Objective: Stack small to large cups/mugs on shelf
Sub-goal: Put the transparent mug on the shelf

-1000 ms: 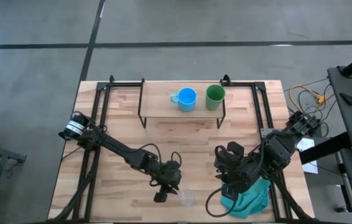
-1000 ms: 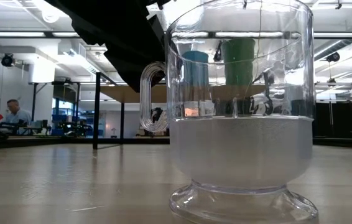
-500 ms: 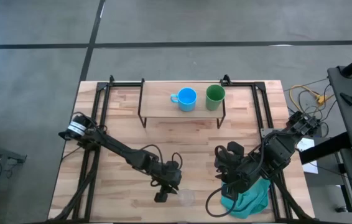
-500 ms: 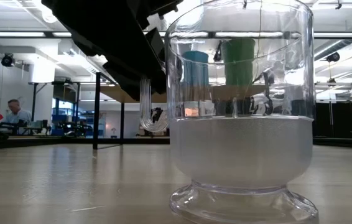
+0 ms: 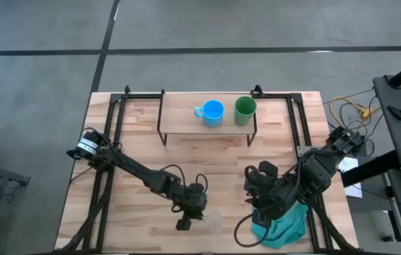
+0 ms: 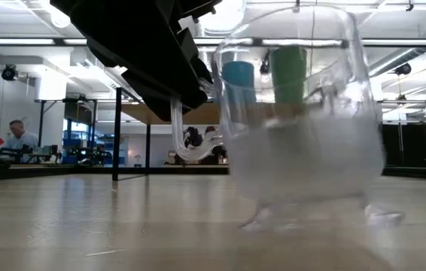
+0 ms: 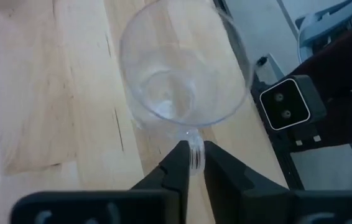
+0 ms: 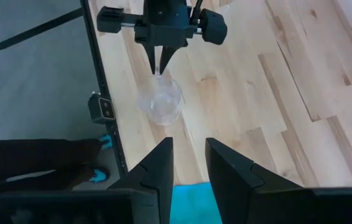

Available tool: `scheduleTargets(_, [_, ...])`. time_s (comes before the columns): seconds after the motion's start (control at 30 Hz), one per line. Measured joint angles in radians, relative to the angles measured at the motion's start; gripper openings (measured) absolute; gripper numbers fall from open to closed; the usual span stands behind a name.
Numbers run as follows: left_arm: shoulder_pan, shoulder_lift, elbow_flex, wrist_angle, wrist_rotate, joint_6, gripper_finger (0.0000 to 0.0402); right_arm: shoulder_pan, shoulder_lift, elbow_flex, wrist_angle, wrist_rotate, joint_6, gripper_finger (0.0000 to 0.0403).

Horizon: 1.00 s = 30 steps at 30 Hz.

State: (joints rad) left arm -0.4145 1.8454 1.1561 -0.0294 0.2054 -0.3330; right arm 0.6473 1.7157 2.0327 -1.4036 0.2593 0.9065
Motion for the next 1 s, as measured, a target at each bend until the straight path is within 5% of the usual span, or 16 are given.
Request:
scheduleTargets(0.5, [0.003, -0.030, 0.050, -0.044, -0.033, -0.028, 0.0004, 0.000, 0.000, 0.000, -0.001, 0.007, -0.002, 0.0089])
scheduleTargets(0.8, [0.010, -0.133, 0.202, -0.528, -0.188, -0.024, 0.0002, 0.000, 0.000, 0.000, -0.005, 0.114, -0.020, 0.0089])
scheduleTargets(1.0, [0.026, -0.245, 0.332, -0.790, -0.409, -0.028, 0.0002, -0.009, 0.000, 0.000, -0.002, 0.193, -0.020, 0.0089])
